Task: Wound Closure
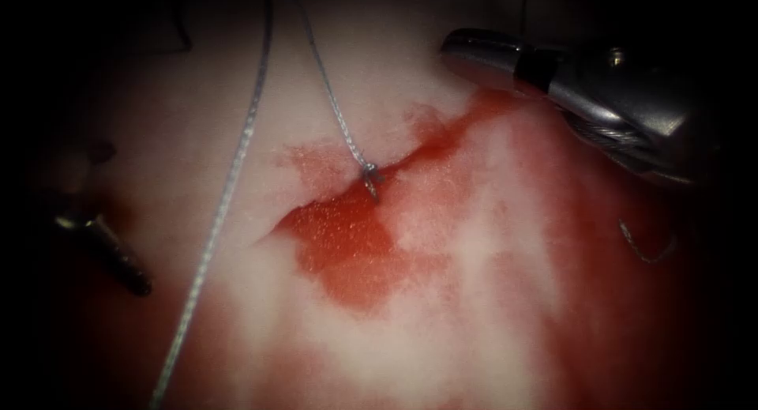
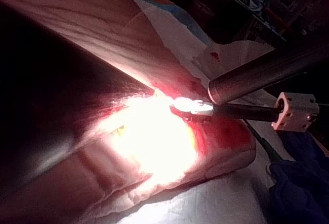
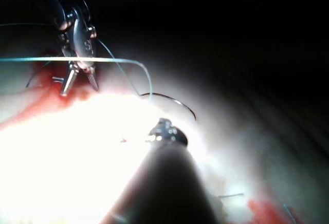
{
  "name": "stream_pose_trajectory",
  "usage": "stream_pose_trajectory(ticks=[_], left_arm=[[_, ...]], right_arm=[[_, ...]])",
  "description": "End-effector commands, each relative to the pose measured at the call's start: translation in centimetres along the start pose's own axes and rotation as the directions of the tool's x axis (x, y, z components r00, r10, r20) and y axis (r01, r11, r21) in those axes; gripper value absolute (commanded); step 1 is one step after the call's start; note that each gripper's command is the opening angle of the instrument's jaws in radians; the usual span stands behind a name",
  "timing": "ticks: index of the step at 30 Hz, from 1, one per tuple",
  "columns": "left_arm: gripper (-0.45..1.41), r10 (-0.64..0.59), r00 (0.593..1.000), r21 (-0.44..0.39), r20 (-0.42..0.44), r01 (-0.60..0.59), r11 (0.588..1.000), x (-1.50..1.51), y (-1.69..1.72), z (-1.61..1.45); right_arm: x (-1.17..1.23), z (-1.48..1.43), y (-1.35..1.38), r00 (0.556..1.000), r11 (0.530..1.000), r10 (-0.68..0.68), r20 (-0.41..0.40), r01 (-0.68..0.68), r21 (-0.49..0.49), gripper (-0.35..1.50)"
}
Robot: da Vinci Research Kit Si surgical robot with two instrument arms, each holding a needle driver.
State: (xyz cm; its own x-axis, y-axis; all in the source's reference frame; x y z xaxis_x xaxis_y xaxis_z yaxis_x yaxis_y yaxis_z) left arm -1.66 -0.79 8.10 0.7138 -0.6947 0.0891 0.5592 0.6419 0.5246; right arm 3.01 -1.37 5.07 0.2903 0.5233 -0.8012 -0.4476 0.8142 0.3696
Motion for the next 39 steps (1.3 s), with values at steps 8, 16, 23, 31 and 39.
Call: stream_pose_trajectory(ticks=[8, 16, 23, 31, 39], left_arm=[[0.94, -0.086, 0.927, 0.038, 0.365, 0.078, 0.996, -0.66, -0.07, -0.21], [0.81, -0.075, 0.905, 0.042, 0.42, 0.064, 0.997, -0.75, -0.05, 0.33], [0.79, -0.153, 0.892, 0.051, 0.426, 0.145, 0.988, -0.96, 0.1, 0.41], [-0.45, -0.172, 0.861, 0.054, 0.478, 0.167, 0.985, -1.08, 0.22, 0.4], [-0.45, -0.199, 0.838, 0.113, 0.508, 0.164, 0.98, -1.18, 0.15, 0.23]], right_arm=[[0.06, 0.29, -0.18, 1.0, 0.999, -0.011, -0.014, 0.012, 0.03, 0.37], [0.05, 0.34, -0.25, 1.0, 0.999, -0.018, -0.015, 0.019, 0.032, 0.41], [0.04, 0.35, -0.26, 1.0, 0.999, -0.014, -0.016, 0.015, 0.032, 0.49], [0.05, 0.37, -0.31, 1.0, 0.999, -0.014, -0.016, 0.015, 0.04, 0.29], [-0.16, 0.57, -0.28, 0.994, 0.992, 0.1, 0.046, -0.103, 0.074, 1.13]])
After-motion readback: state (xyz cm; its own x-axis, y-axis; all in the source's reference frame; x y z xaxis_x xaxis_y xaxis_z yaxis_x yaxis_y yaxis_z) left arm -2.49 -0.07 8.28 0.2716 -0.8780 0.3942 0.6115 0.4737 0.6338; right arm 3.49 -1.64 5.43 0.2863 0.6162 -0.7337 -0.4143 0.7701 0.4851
